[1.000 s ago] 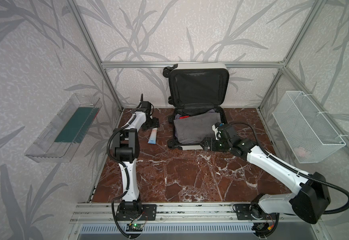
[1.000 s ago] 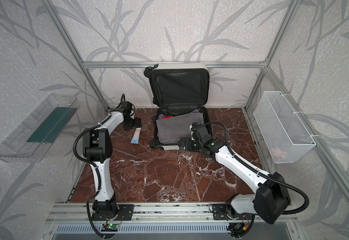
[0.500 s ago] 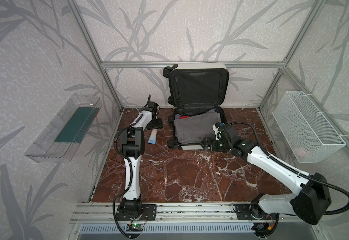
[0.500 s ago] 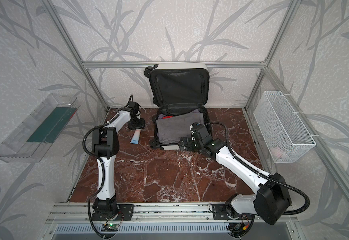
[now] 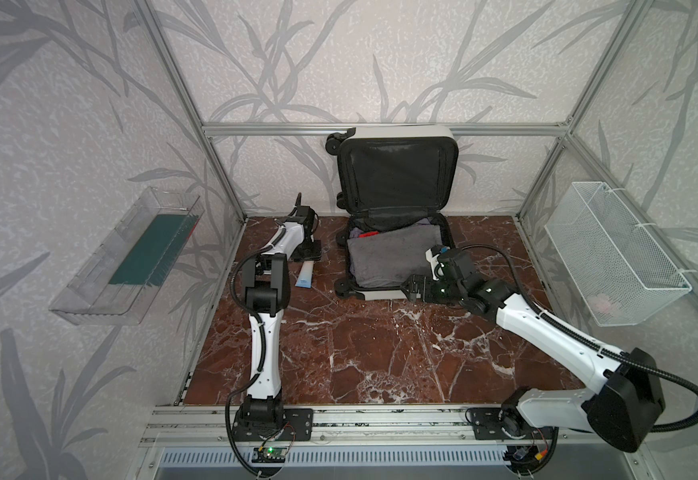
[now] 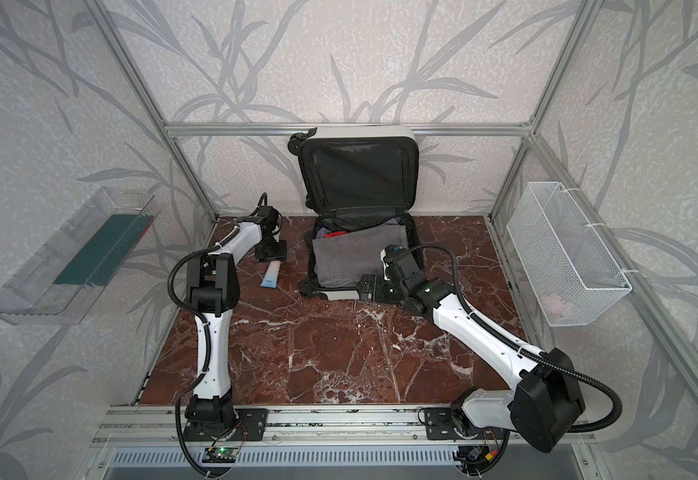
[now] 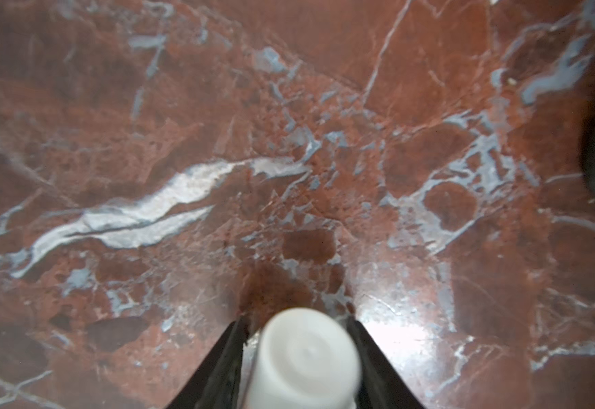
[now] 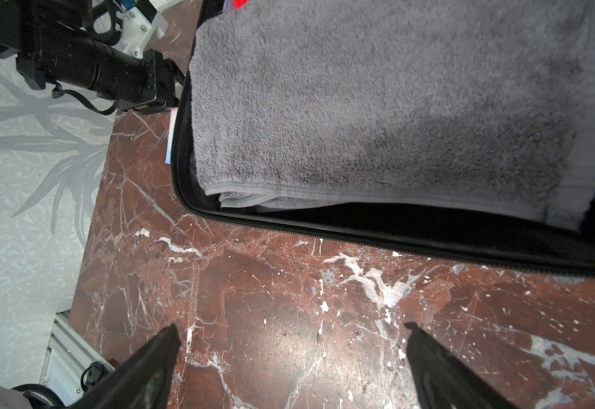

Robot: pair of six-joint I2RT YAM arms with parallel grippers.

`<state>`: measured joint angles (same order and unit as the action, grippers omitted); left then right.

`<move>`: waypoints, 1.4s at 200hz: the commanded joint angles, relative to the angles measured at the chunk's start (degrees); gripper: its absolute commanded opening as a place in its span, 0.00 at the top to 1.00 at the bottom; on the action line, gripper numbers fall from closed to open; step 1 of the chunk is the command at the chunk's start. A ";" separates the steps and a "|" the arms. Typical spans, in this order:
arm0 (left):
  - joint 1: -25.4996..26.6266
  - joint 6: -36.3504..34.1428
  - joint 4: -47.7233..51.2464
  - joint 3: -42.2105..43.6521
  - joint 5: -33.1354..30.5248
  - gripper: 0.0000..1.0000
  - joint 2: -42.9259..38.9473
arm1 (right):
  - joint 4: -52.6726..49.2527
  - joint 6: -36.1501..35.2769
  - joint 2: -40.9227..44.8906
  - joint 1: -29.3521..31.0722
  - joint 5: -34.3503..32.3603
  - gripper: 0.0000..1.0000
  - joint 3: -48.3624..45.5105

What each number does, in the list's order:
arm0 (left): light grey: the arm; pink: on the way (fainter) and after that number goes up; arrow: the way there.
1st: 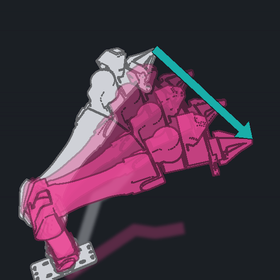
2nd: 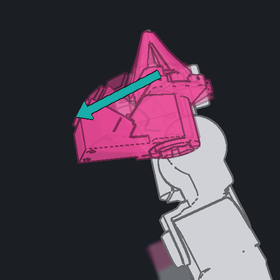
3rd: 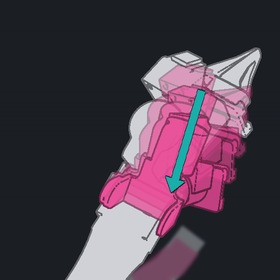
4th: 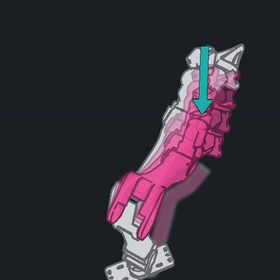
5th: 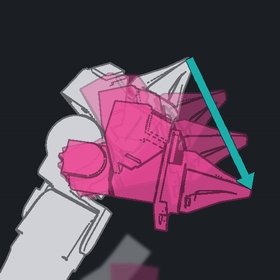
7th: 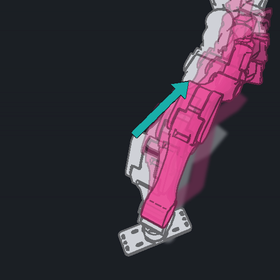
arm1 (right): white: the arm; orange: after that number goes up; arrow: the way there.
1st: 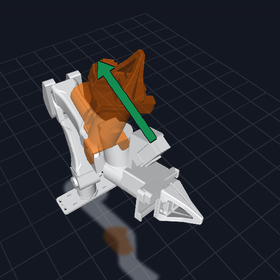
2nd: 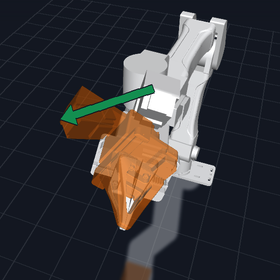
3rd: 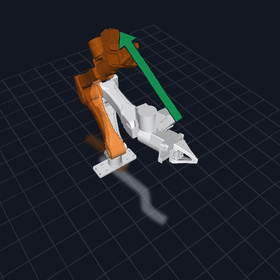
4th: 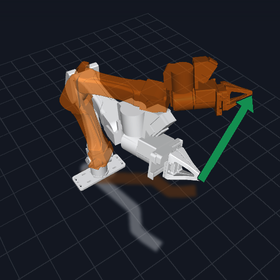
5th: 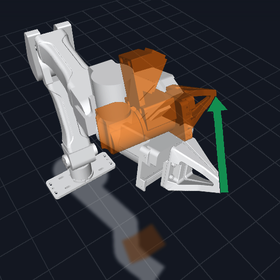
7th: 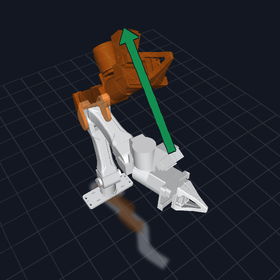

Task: Pack the luggage
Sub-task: 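Grasp the white-and-blue tube on the table with the left gripper, then carry the tube over the suitcase with the left gripper while the right gripper approaches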

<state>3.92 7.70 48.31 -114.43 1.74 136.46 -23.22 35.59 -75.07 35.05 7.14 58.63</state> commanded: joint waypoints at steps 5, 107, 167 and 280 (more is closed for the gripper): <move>0.08 -1.80 1.63 1.58 0.31 0.62 -1.16 | 1.53 0.46 0.43 0.28 0.81 0.01 -0.32; 0.08 9.32 -8.56 10.34 17.15 0.90 -21.54 | 11.96 -6.46 -1.92 0.03 12.76 0.07 -0.57; 4.05 36.60 -33.91 31.40 22.13 0.90 -39.51 | 17.60 -7.41 -6.71 -3.05 18.91 0.16 3.06; 21.96 64.66 -46.63 33.48 -0.63 0.91 -37.38 | 31.07 -2.18 -10.32 -9.00 27.83 0.29 3.47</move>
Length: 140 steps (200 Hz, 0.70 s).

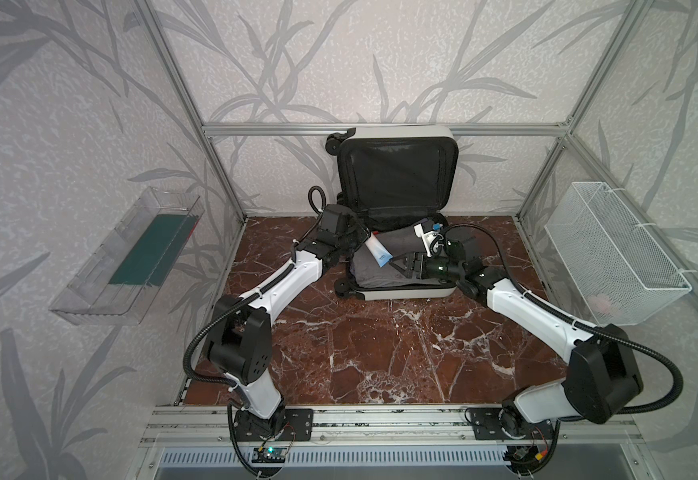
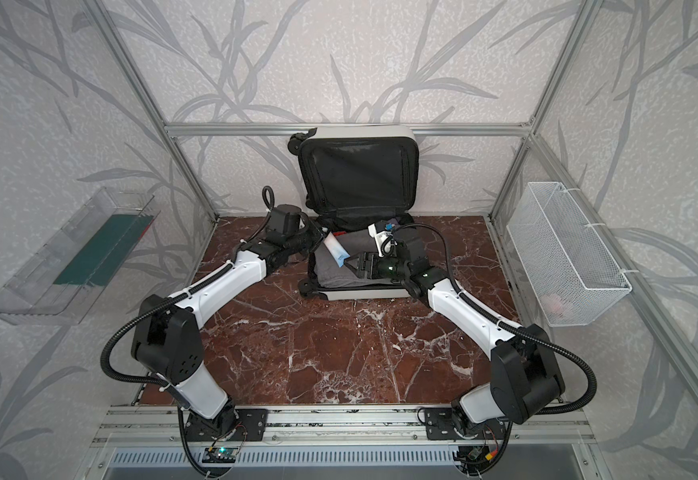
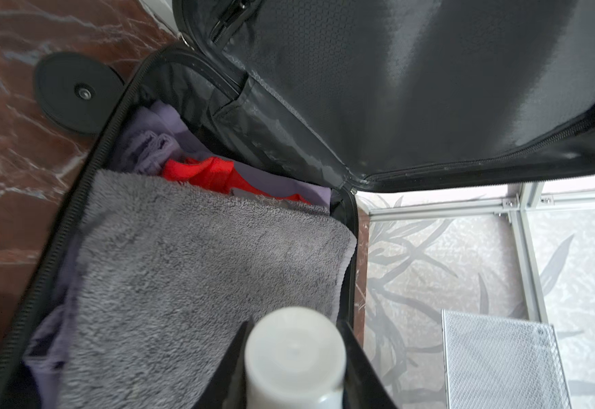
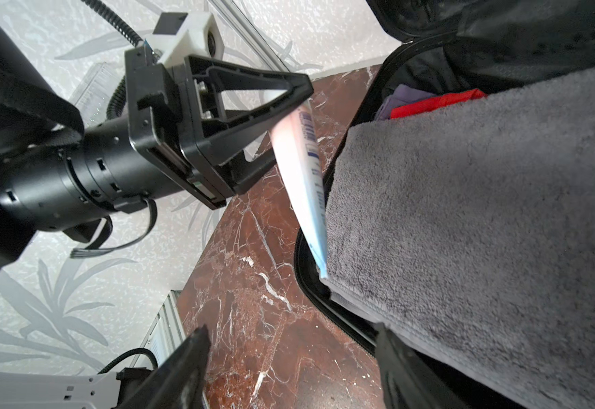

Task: Pack the luggage
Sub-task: 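Carry the tube over the suitcase with the left gripper while the right gripper approaches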

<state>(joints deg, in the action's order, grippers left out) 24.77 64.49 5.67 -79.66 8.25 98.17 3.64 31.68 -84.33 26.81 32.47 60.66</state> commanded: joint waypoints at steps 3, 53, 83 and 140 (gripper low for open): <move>1.27 8.23 -4.26 -1.28 -7.39 0.91 1.07 | 4.26 1.72 -1.17 -0.79 2.59 0.29 1.55; 3.26 14.01 -7.10 -1.77 -9.13 0.92 3.61 | 7.82 3.83 -4.57 -2.51 3.90 0.38 2.13; 4.31 16.59 -8.11 -1.59 -10.33 0.93 4.90 | 8.85 4.39 -6.92 -3.85 4.75 0.46 3.20; 5.60 19.86 -9.34 -1.66 -12.55 0.94 6.37 | 10.23 6.74 -10.87 -6.91 6.38 0.52 4.63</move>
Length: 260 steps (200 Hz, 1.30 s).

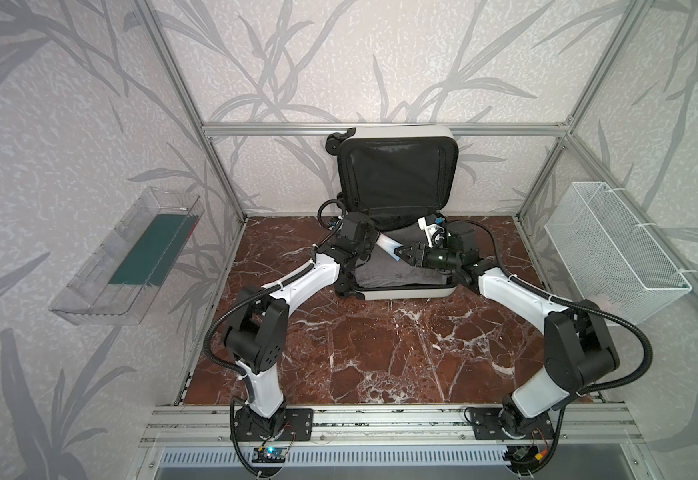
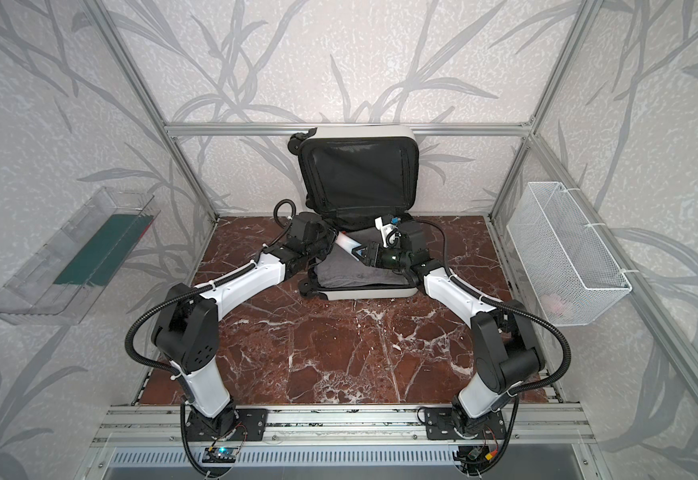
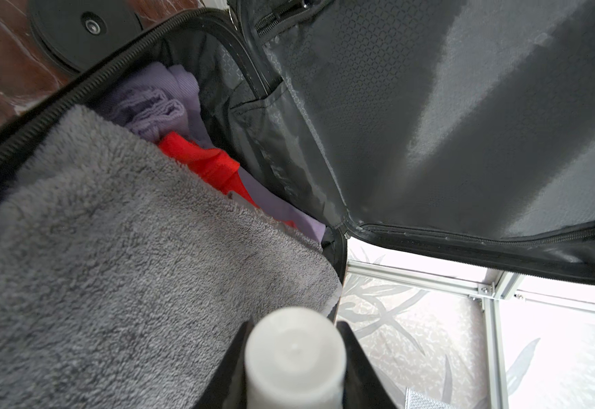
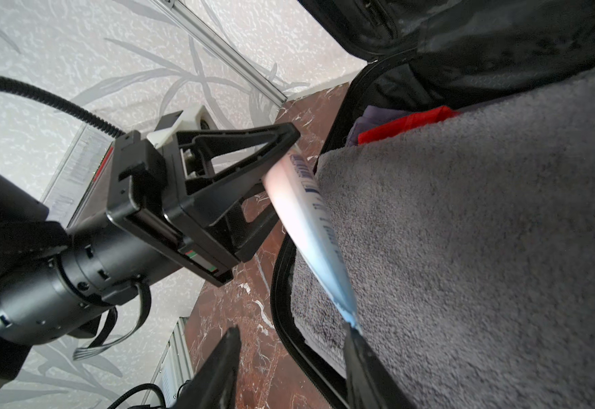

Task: Pack the luggage
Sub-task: 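Carry the tube over the suitcase with the left gripper while the right gripper approaches, then lower the tube onto the grey towel and open the left gripper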

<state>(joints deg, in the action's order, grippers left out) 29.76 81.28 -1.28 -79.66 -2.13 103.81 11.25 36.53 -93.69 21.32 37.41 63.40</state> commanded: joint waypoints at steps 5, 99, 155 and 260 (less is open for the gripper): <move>0.57 3.26 -2.33 -1.76 -2.24 0.94 0.85 | 2.76 2.01 -1.78 -1.69 1.59 0.52 1.86; 0.66 3.68 -1.70 -2.98 -2.36 0.96 2.31 | 5.53 3.69 -3.78 -3.83 4.80 0.52 1.71; 0.87 4.92 -1.95 -6.01 -2.04 0.96 5.26 | 7.32 5.74 -9.58 -3.88 6.70 0.61 5.13; 3.18 12.22 -6.21 -8.19 -6.09 0.93 14.20 | 4.85 7.02 -17.12 -8.11 9.16 0.80 13.16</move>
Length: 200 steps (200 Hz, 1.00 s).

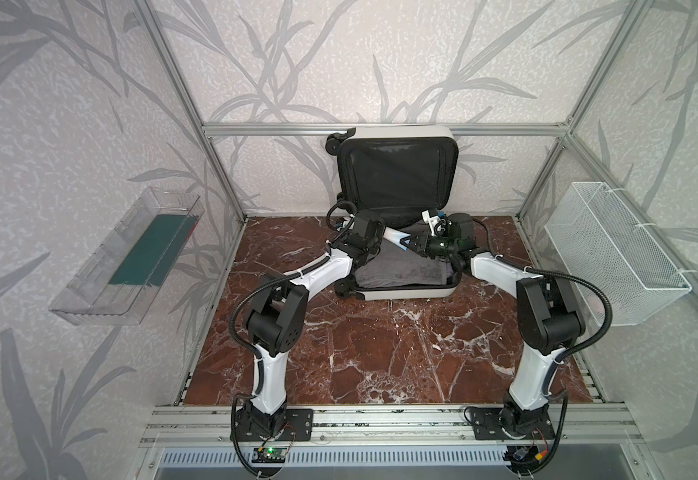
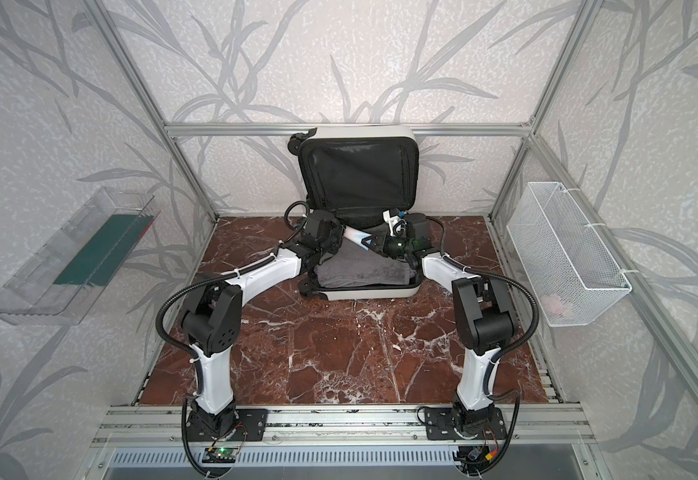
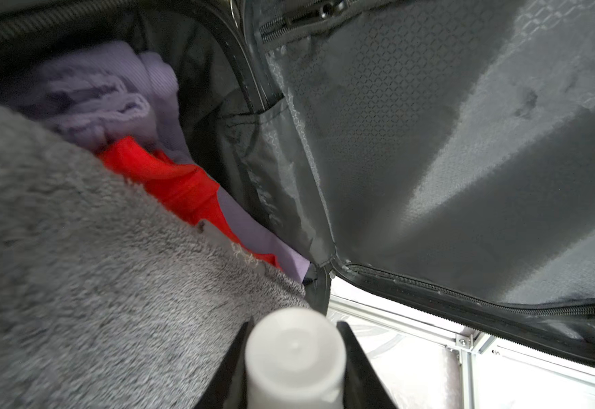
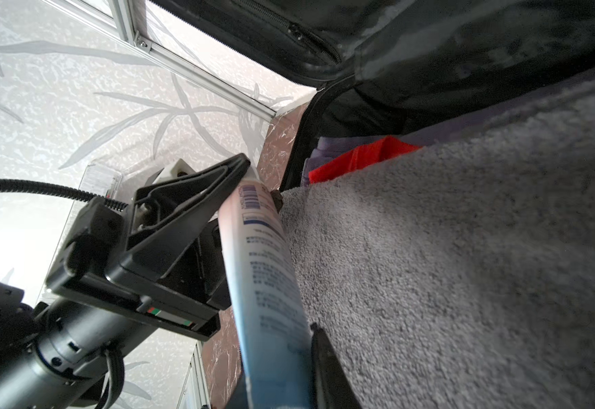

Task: Pack the luggage
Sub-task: 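Lower the tube onto the grey towel and open the left gripper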

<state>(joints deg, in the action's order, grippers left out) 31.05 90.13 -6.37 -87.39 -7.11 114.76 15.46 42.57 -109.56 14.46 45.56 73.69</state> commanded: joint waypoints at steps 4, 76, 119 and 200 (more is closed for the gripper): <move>1.99 3.79 -1.45 -0.33 -0.99 0.93 3.58 | 0.56 0.95 -1.44 -1.42 1.00 0.80 2.80; 3.51 4.24 -2.91 2.53 -1.94 0.49 4.17 | -1.50 -0.23 -2.63 -3.95 0.41 0.82 0.43; 3.85 3.30 -2.43 3.79 -2.12 0.21 2.17 | -5.07 -1.57 -2.77 -5.05 -1.08 0.82 0.82; 3.17 0.13 -2.76 7.22 0.98 0.01 -4.83 | -13.78 -5.70 1.36 -6.12 -2.23 0.60 2.61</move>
<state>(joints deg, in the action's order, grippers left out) 34.70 91.70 -9.72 -81.12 -8.01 114.21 6.22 39.16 -112.25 8.71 43.53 73.65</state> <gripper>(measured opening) 0.989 0.372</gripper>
